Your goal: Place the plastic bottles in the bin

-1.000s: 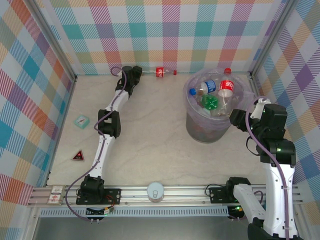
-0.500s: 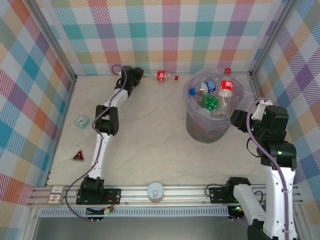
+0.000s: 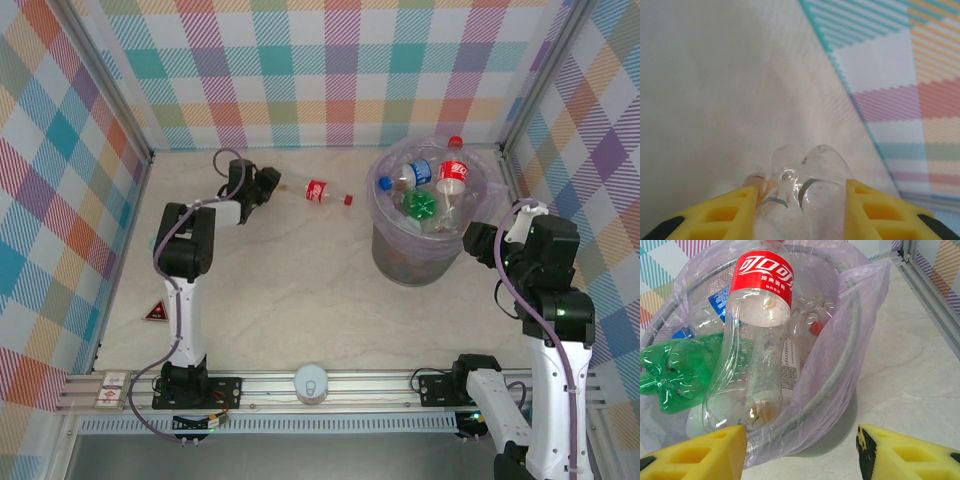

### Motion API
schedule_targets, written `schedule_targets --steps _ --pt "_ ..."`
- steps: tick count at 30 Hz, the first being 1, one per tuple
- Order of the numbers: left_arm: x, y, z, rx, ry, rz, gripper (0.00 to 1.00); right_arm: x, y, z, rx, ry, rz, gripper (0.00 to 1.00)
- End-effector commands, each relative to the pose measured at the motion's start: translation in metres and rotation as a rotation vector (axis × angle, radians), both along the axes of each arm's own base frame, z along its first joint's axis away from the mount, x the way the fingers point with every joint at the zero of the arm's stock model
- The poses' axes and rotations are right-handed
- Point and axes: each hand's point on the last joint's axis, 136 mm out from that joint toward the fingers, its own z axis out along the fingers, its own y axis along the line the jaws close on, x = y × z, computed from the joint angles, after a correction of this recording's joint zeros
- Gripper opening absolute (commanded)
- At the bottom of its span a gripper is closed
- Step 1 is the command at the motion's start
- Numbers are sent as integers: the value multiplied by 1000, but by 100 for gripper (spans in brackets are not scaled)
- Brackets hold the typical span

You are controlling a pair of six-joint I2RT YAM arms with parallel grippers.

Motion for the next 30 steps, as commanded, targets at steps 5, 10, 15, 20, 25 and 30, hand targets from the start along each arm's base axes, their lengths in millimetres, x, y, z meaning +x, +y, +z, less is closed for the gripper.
schedule_targets --steps 5,10,15,20,25,30 --pt "-86 16 -10 260 92 -199 19 -2 0 3 -12 -20 8 61" --pt "-123 51 -6 513 205 -217 41 -3 0 3 -17 -23 14 61" --pt "-128 62 42 579 162 -187 97 -1 2 2 -16 -28 24 61" --pt "-143 70 85 619 168 -155 100 3 2 -1 -36 -15 35 62" --pt "-203 104 100 904 308 -175 100 3 1 11 -67 -37 48 62" --pt "-276 122 80 952 460 -185 100 12 8 19 -46 -58 86 62"
